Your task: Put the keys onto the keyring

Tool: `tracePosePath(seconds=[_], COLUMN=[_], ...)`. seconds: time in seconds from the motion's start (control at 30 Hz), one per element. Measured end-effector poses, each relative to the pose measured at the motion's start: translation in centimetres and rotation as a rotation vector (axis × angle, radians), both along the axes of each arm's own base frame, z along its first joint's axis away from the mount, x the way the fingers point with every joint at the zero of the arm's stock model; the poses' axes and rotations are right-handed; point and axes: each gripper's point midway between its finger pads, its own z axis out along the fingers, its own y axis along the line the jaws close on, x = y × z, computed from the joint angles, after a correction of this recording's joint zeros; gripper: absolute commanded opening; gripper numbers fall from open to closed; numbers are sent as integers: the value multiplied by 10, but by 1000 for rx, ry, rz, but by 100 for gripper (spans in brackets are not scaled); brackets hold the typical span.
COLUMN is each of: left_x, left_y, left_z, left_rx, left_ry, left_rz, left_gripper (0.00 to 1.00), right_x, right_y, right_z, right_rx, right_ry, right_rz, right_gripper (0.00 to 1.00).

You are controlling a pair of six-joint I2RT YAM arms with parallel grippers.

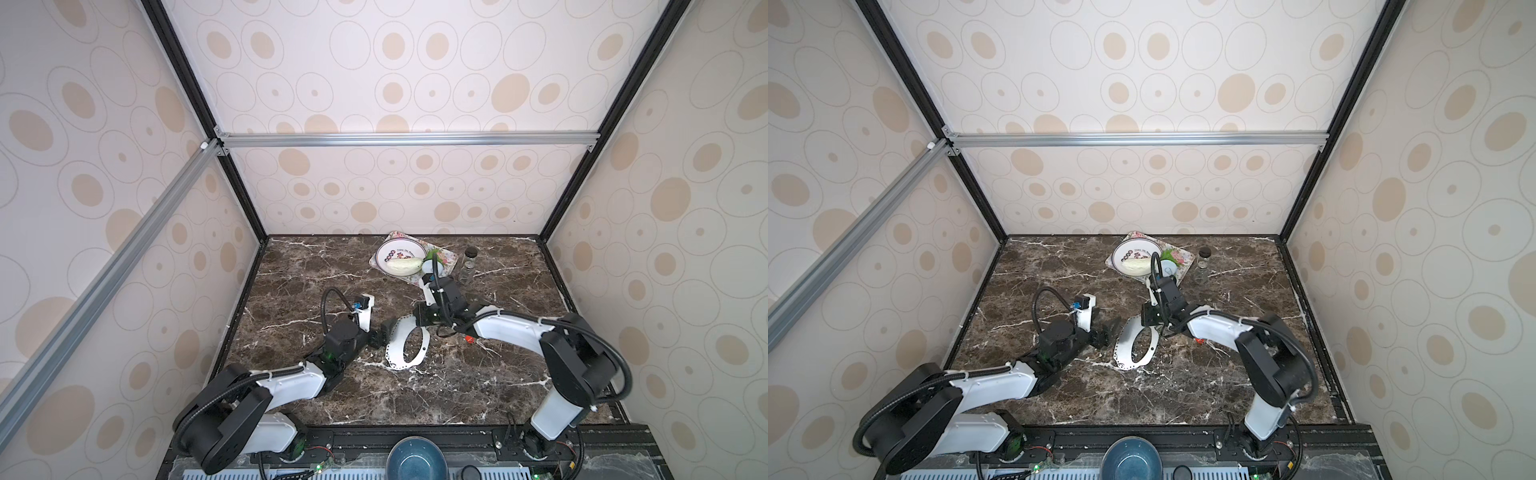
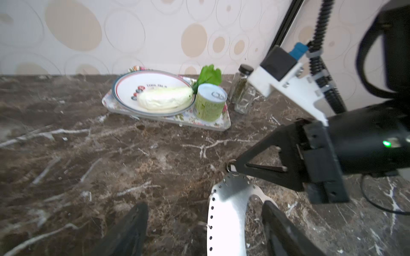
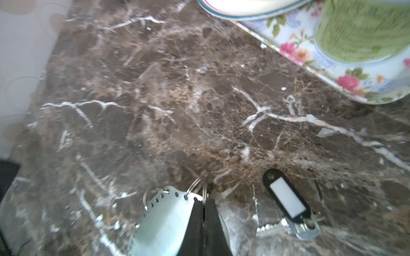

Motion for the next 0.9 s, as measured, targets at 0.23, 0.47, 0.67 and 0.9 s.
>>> tracePosePath(seconds=[0.23,0.47,0.67,0.9], left_x=[7,21,20,-2], left_y=[14,27,24,-1], left_z=[92,131,139,145], left_rx=[-99,-103,-100,-81], left_ry=[-211,-321,-367,-445], left_rz=[71,95,12,-180], left_gripper=[99,74,63,54], right_x=[-37,-79,-98,-104], right_y=[-1,-6,-5,9], right_z=[91,127,153,187], right_rx=[175,315,453,572], right_ry=[-356,-608,-775,-898], right_rz=[116,246,306,387], right_gripper=[0,0,0,0])
